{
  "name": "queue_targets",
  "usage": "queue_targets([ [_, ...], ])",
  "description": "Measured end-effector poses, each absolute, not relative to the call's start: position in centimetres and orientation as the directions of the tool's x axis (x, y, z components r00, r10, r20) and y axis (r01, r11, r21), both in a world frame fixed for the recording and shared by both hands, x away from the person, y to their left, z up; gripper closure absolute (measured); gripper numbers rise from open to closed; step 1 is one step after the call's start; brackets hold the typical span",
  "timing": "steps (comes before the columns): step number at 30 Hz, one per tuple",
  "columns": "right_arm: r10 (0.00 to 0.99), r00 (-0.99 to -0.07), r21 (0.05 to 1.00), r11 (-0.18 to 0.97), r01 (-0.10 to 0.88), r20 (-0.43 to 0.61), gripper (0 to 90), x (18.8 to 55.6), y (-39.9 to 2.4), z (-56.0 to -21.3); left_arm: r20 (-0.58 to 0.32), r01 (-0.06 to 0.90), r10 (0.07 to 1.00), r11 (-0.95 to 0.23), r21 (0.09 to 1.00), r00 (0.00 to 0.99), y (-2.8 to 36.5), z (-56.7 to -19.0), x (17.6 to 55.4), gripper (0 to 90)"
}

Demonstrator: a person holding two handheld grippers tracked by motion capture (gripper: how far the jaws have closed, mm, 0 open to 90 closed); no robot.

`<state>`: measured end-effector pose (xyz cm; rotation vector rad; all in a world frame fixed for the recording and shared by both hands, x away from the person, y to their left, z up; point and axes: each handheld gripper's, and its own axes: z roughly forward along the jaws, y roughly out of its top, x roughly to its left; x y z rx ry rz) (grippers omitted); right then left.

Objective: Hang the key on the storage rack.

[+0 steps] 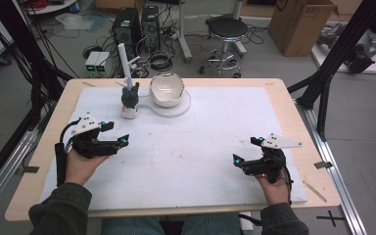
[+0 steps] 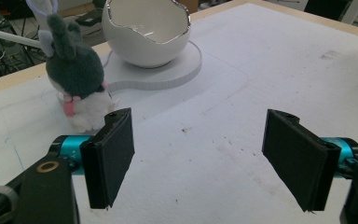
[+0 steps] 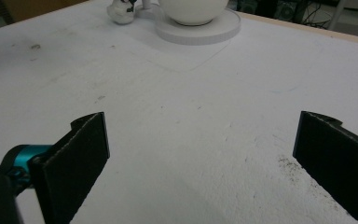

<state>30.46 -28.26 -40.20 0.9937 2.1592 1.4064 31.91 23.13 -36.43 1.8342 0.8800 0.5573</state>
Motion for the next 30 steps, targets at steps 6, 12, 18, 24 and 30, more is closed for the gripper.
queue_targets([
  [6,0.730,-0.681,0.901,0.252,0.352,0.062,2.8,30.6,-28.3,-40.3,0.007,0.320,0.779,-0.265,0.910,0.627,23.3,-36.6,31.4,25.4],
  [12,0.731,-0.679,0.902,0.250,0.351,0.062,2.8,30.6,-28.4,-40.3,0.014,0.317,0.778,-0.271,0.909,0.628,23.5,-36.7,30.9,25.3],
  [18,0.731,-0.679,0.902,0.250,0.353,0.064,2.8,30.5,-28.4,-40.2,0.015,0.319,0.779,-0.274,0.907,0.627,23.7,-36.9,30.2,25.3],
  [24,0.731,-0.679,0.901,0.247,0.356,0.067,2.8,30.5,-28.4,-40.2,0.013,0.323,0.781,-0.273,0.906,0.624,24.2,-37.3,29.6,25.3],
  [30,0.731,-0.680,0.900,0.254,0.354,0.061,2.8,30.6,-28.3,-40.3,0.007,0.337,0.782,-0.278,0.900,0.623,24.5,-37.9,29.2,25.0],
])
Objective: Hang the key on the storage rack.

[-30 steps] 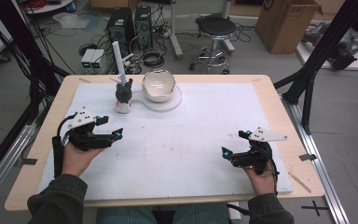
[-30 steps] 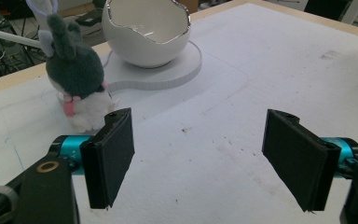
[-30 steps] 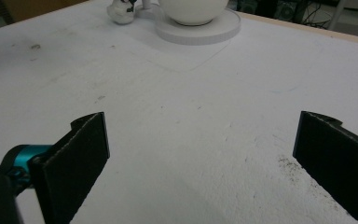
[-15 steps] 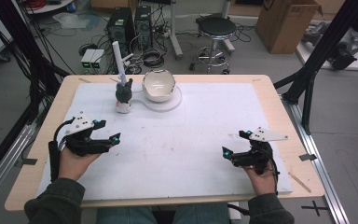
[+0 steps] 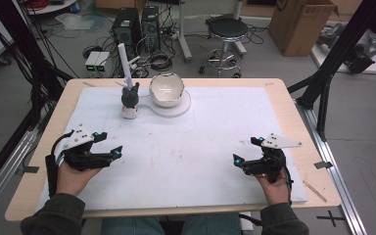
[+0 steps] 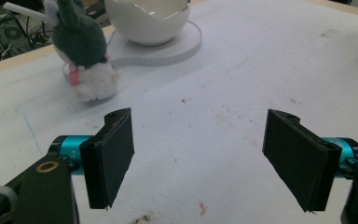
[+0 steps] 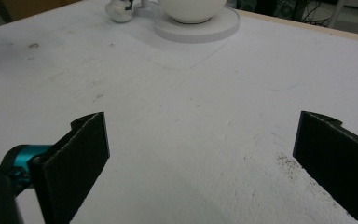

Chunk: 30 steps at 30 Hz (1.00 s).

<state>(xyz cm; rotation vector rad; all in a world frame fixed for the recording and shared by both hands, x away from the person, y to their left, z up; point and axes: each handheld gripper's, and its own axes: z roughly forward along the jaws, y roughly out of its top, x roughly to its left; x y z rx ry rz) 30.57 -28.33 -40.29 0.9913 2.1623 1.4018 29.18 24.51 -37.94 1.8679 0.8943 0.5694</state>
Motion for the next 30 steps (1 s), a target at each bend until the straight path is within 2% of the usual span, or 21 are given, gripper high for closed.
queue_targets([
  [30,0.731,-0.679,0.893,0.262,0.365,0.064,2.8,30.6,-28.2,-40.4,-0.005,0.348,0.783,-0.271,0.897,0.622,25.6,-39.6,26.7,24.2],
])
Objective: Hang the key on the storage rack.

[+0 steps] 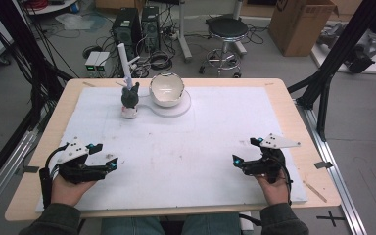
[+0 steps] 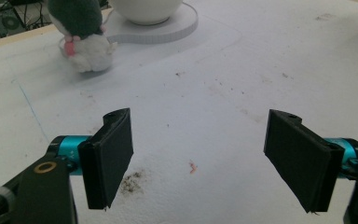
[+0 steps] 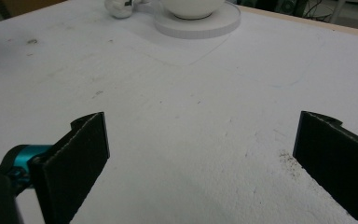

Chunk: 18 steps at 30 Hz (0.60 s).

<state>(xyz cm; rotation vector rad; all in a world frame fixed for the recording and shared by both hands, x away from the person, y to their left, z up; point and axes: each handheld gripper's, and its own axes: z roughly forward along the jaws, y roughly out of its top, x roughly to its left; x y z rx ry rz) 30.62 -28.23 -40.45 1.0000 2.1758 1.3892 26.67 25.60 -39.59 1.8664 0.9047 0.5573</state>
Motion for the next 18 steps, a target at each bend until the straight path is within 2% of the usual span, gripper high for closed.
queue_targets([
  [18,0.733,-0.677,0.889,0.264,0.375,0.068,2.8,30.6,-28.5,-40.7,-0.020,0.359,0.795,-0.251,0.899,0.606,26.2,-40.5,25.5,23.9],
])
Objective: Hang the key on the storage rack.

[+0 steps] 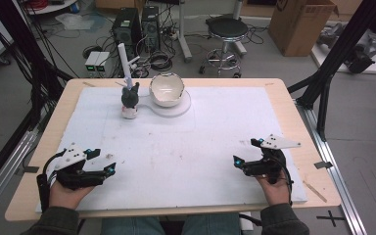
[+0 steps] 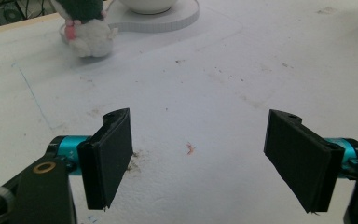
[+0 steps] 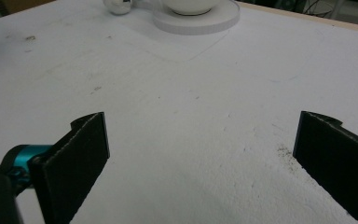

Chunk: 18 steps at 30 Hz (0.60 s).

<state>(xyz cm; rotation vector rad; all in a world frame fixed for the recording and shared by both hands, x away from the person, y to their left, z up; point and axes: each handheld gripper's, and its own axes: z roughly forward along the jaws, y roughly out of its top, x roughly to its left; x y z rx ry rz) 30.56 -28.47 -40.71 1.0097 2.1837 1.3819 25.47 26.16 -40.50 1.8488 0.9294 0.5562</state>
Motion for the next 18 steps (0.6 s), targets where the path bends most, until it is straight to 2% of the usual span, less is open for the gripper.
queue_targets([
  [18,0.721,-0.690,0.870,0.296,0.395,0.068,2.7,30.8,-28.1,-41.5,0.015,0.351,0.793,-0.286,0.892,0.609,26.2,-41.5,25.4,23.6],
])
